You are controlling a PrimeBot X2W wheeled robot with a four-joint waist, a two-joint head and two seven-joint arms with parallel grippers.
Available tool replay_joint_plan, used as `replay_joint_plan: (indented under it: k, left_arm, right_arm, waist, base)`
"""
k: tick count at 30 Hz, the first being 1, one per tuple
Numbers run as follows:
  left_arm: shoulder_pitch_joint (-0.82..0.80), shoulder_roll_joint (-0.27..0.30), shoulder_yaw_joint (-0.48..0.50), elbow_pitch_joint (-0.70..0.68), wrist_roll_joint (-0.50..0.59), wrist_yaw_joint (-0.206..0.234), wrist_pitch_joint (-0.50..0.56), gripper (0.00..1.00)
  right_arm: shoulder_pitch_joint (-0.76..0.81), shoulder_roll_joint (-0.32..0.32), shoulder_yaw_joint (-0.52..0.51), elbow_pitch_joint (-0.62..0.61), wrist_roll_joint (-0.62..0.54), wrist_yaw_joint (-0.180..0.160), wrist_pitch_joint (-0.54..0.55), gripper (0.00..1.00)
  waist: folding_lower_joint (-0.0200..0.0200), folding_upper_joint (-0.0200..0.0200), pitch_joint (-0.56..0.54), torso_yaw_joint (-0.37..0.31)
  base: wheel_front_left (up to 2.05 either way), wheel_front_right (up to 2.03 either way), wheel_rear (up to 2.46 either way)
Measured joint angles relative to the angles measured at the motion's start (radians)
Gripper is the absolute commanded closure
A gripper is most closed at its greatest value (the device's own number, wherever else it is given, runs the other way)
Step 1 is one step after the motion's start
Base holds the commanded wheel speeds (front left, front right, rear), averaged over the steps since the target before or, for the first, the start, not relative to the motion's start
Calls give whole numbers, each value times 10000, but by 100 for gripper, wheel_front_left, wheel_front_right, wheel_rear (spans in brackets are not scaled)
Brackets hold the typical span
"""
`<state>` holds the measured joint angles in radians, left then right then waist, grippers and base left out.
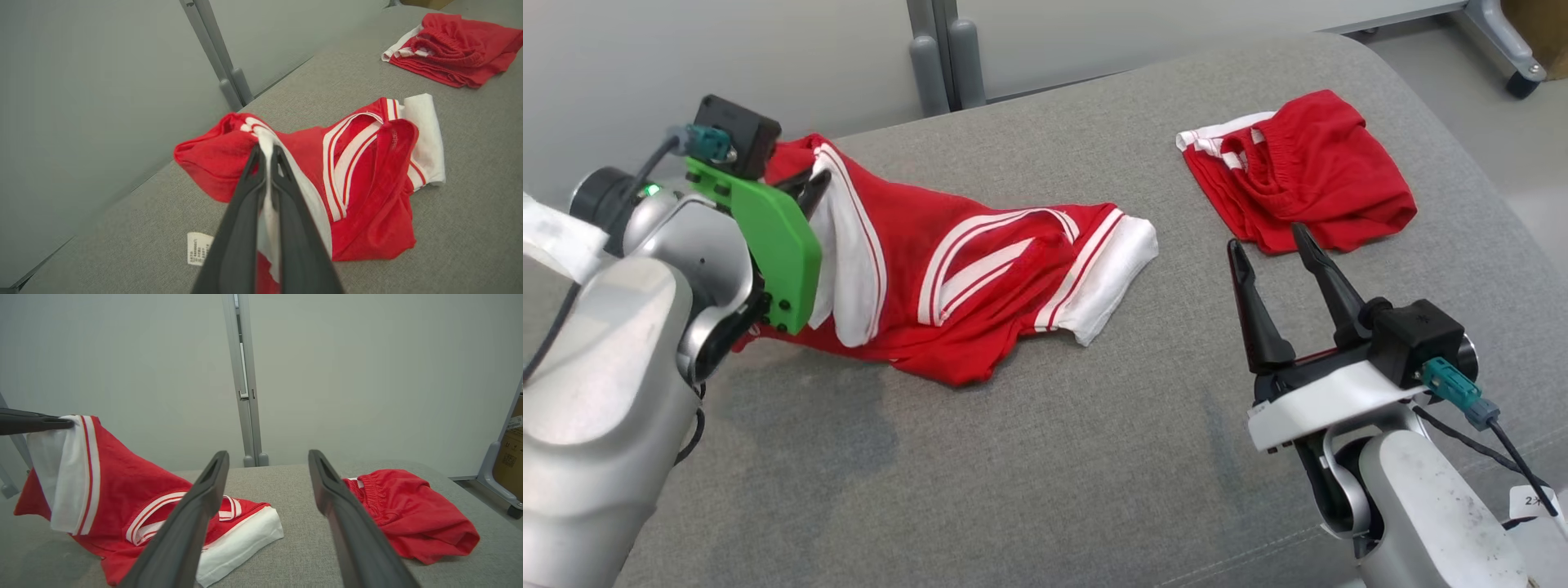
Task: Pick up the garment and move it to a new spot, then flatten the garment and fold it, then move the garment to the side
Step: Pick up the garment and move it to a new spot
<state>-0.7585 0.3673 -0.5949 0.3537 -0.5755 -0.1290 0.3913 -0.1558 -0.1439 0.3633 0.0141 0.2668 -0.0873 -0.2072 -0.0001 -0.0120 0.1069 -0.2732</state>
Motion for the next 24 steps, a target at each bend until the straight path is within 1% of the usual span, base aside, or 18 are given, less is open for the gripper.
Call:
replay_joint_plan:
  k: [2, 4, 5, 6, 8, 9, 10, 11, 12, 18, 24]
  left_arm:
    - [60, 238, -472, 15, 426, -12, -286, 100]
    - [82, 389, -531, 203, 658, -29, -644, 100]
    - [119, 445, -441, 311, 742, -29, -884, 83]
    - [149, 468, -313, 433, 815, -29, -1097, 62]
    - [163, 466, -71, 679, 918, -29, -1526, 60]
    - [163, 437, 54, 788, 918, -27, -1693, 56]
    - [163, 399, 155, 924, 918, -12, -1839, 33]
    - [166, 353, 230, 1072, 915, 36, -1994, 6]
    - [185, 291, 337, 1237, 874, 81, -2079, 0]
    - [221, -107, 761, 1785, 378, 249, -2537, 0]
    - [184, -192, 1212, 1887, 180, 301, -3145, 0]
  right_arm:
    - [-12, 69, 54, 12, 0, 73, 8, 0]
    - [-54, 123, 119, 58, 0, 86, 10, 0]
    - [-89, 142, 155, 102, 0, 130, 15, 0]
    - [-125, 148, 174, 165, 0, 165, 52, 0]
    - [-208, 151, 194, 303, 21, 165, 67, 0]
    - [-212, 151, 194, 357, 79, 167, 69, 0]
    - [-213, 155, 201, 433, 115, 171, 69, 0]
    - [-215, 159, 203, 535, 146, 209, 69, 0]
    - [-218, 171, 213, 625, 176, 257, 69, 0]
    - [-225, 171, 33, 938, 305, 253, 69, 0]
    - [-237, 155, -192, 1336, 368, 244, 63, 0]
  waist:
    - [0, 0, 114, -40]
    - [0, 0, 220, -91]
    - [0, 0, 271, -120]
    - [0, 0, 318, -147]
    - [0, 0, 415, -192]
    - [0, 0, 460, -206]
    - [0, 0, 503, -215]
    - [0, 0, 538, -220]
    - [0, 0, 562, -222]
    - [0, 0, 610, -52]
    - [0, 0, 583, 267]
  base:
    - [0, 0, 0]
    - [0, 0, 0]
    - [0, 0, 0]
    - [0, 0, 0]
    - [0, 0, 0]
    - [0, 0, 0]
    - [0, 0, 0]
    - [0, 0, 0]
    - [0, 0, 0]
    - [0, 0, 0]
    - [0, 0, 0]
